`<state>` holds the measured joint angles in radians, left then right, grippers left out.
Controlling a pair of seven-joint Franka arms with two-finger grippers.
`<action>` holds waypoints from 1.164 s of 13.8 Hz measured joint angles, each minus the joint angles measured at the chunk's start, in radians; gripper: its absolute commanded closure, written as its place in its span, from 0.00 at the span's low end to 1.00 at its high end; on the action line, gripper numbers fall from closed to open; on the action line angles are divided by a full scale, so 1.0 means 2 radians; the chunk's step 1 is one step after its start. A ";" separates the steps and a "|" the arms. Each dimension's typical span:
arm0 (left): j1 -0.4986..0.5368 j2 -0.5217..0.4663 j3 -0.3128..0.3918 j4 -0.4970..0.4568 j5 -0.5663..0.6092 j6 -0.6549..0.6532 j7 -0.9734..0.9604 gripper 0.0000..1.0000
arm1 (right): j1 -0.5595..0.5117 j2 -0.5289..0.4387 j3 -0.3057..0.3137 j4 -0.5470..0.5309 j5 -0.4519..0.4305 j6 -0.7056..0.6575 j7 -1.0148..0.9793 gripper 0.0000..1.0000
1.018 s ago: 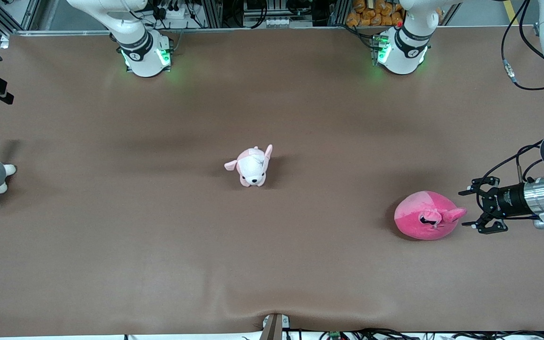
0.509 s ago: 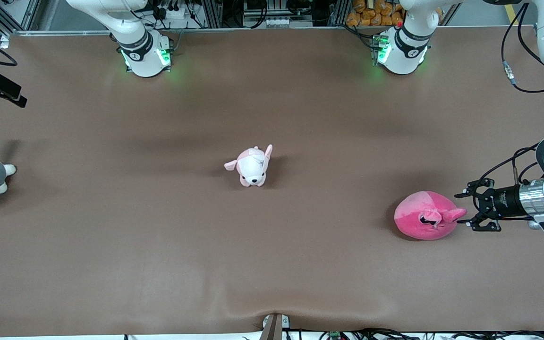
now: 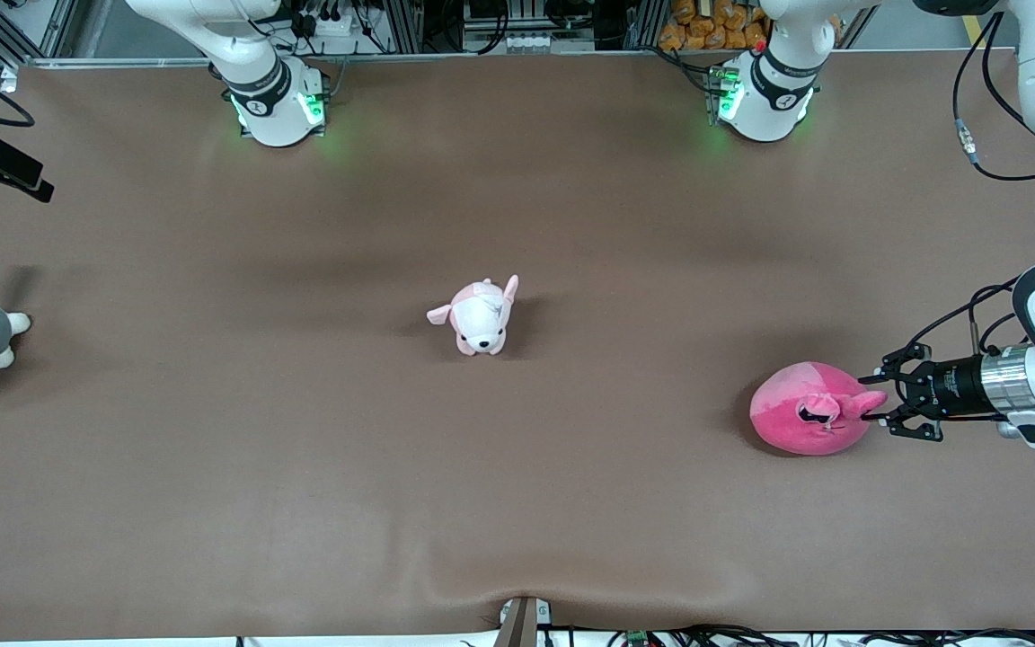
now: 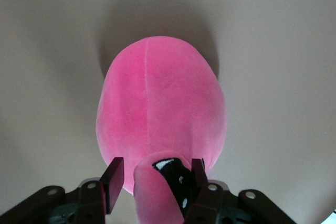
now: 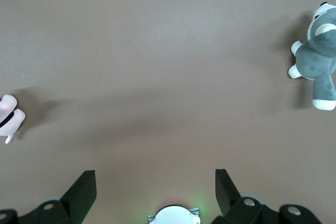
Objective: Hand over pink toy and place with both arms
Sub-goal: 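Close the left gripper on the pink plush's ear, then lift the plush with the left gripper while the right gripper approaches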
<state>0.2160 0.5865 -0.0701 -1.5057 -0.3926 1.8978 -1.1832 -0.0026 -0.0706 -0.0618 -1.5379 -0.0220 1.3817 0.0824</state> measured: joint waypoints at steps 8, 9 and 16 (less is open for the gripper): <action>-0.003 0.003 -0.001 0.009 0.000 0.001 0.001 1.00 | 0.000 0.000 0.000 0.000 0.000 -0.001 0.003 0.00; -0.003 0.003 -0.001 0.013 0.000 0.002 0.002 1.00 | 0.000 0.000 0.000 0.000 0.000 -0.001 0.003 0.00; -0.005 -0.056 -0.036 0.027 -0.001 -0.026 -0.020 1.00 | 0.005 0.000 0.001 0.000 0.010 -0.001 0.016 0.00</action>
<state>0.2068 0.4741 -0.1412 -1.4510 -0.3944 1.8468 -1.2236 0.0068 -0.0704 -0.0599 -1.5377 -0.0017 1.3792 0.1149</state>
